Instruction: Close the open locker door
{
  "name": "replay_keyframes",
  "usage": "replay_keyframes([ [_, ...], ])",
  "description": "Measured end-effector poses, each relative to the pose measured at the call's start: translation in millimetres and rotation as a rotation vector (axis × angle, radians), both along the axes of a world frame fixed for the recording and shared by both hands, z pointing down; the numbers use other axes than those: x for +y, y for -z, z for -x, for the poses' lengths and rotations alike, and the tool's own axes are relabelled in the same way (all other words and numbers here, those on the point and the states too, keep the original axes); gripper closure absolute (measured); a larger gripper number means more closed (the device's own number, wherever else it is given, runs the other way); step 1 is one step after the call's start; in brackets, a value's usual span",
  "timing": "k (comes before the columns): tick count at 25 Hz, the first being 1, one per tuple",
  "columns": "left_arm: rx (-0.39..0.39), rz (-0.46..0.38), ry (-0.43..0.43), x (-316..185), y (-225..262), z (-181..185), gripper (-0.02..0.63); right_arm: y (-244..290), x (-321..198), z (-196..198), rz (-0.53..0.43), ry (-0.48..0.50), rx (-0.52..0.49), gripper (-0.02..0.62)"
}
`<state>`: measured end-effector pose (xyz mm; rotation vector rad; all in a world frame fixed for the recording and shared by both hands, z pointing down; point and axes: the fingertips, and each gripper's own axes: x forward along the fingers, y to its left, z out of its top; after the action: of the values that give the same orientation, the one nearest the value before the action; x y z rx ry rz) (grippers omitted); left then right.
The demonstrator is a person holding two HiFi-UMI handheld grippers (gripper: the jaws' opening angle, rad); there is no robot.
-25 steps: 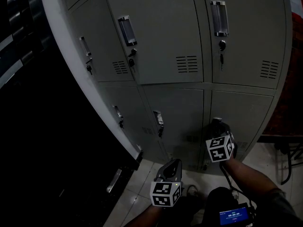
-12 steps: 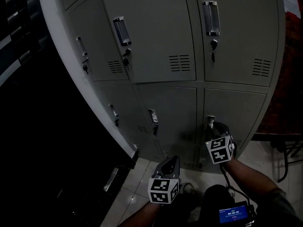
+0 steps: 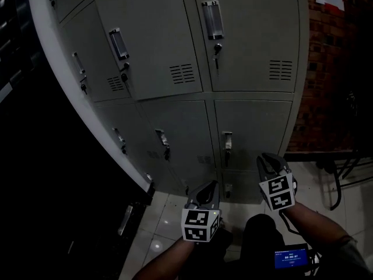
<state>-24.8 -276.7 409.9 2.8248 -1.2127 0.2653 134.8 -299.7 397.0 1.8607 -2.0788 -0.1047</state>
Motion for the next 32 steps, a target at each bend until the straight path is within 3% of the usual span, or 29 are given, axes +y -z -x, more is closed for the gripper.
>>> replay_keyframes([
  [9,-0.019,-0.049,-0.105,49,11,-66,0.604,4,104,-67,0.000,0.002,-0.037,0.551],
  [17,-0.031,-0.061,-0.157,88,7,-92,0.604,-8,187,-83,0.036,0.075,-0.087,0.566],
  [22,-0.049,-0.111,-0.147,104,1,-98,0.604,-20,218,-85,0.067,0.094,-0.092,0.578],
  [32,-0.035,-0.108,-0.198,130,4,-117,0.604,-14,235,-91,0.038,0.092,-0.111,0.586],
])
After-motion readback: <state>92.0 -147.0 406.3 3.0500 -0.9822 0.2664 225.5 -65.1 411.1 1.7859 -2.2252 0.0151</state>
